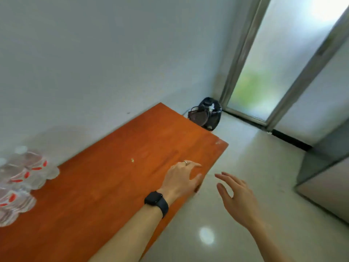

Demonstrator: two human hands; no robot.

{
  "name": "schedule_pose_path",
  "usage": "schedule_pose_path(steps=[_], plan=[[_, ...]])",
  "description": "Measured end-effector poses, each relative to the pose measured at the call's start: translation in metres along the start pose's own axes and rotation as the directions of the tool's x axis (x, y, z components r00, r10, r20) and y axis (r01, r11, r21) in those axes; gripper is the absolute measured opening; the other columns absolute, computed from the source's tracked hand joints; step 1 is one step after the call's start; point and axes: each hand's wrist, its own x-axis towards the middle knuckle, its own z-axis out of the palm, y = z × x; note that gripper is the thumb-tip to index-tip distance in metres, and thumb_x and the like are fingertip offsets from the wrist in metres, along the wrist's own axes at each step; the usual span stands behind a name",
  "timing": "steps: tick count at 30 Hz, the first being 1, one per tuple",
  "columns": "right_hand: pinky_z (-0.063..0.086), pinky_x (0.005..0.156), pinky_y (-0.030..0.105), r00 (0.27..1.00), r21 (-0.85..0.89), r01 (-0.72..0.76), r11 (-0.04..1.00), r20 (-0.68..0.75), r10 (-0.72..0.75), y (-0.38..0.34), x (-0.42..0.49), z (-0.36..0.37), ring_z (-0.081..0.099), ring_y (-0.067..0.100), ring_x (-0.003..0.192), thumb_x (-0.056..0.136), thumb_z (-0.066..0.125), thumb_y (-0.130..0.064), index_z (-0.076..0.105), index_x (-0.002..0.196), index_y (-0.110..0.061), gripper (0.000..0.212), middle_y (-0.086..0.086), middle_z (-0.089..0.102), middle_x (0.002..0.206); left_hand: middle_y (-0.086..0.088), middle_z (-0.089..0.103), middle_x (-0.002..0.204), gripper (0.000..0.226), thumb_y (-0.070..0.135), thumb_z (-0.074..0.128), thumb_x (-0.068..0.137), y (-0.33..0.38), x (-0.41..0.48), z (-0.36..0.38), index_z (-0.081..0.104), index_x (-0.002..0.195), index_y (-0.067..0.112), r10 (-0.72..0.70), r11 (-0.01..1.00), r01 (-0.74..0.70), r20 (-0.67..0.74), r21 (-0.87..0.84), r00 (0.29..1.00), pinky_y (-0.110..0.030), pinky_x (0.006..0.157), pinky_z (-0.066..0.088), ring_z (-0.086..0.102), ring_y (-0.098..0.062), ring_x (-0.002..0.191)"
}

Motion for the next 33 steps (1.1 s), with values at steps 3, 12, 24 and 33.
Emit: schedule_pose_path(steps=[3,12,24,33], plan=[[0.034,0.114,0.036,0.985,0.003,-0.122,0.993,-0.126,0.121,0.078,-0.025,-0.069,0.04,0.015,0.139,0.1,0.049,-0.044,0.054,0.138,-0.042,0.038,-0.015,0.048,0.148,0.01,0.061,0.13,0.037,0.05,0.052,0.099,0.097,0.04,0.042,0.059,0.133,0.038,0.179,0.982,-0.182,0.052,0.05,0.982,-0.034,0.101,0.046,0.057,-0.014,0.117],[0.028,0.117,0.034,0.818,-0.019,-0.4,0.916,-0.458,0.348,0.275,-0.095,-0.239,0.036,0.018,0.14,0.099,0.052,-0.04,0.055,0.14,-0.034,0.041,-0.009,0.05,0.147,0.008,0.052,0.147,0.043,0.054,0.044,0.101,0.364,0.128,0.135,0.052,0.141,0.042,0.606,0.753,-0.623,0.147,0.21,0.782,-0.039,0.12,0.026,0.044,-0.015,0.137],[0.029,0.118,0.036,0.665,0.011,-0.58,0.814,-0.572,0.481,0.494,-0.088,-0.379,0.036,0.02,0.14,0.098,0.051,-0.045,0.056,0.138,-0.037,0.041,-0.01,0.051,0.147,0.008,0.052,0.146,0.041,0.05,0.045,0.101,0.601,0.264,0.266,0.053,0.14,0.04,0.793,0.537,-0.825,0.229,0.177,0.565,-0.038,0.117,0.025,0.042,-0.016,0.138],[0.025,0.119,0.035,0.589,0.055,-0.681,0.731,-0.551,0.591,0.65,-0.052,-0.476,0.033,0.019,0.143,0.1,0.046,-0.048,0.05,0.143,-0.037,0.044,-0.011,0.047,0.15,0.007,0.053,0.144,0.042,0.05,0.046,0.099,0.749,0.375,0.368,0.053,0.139,0.039,0.824,0.47,-0.877,0.306,0.102,0.477,-0.04,0.114,0.033,0.046,-0.017,0.135]])
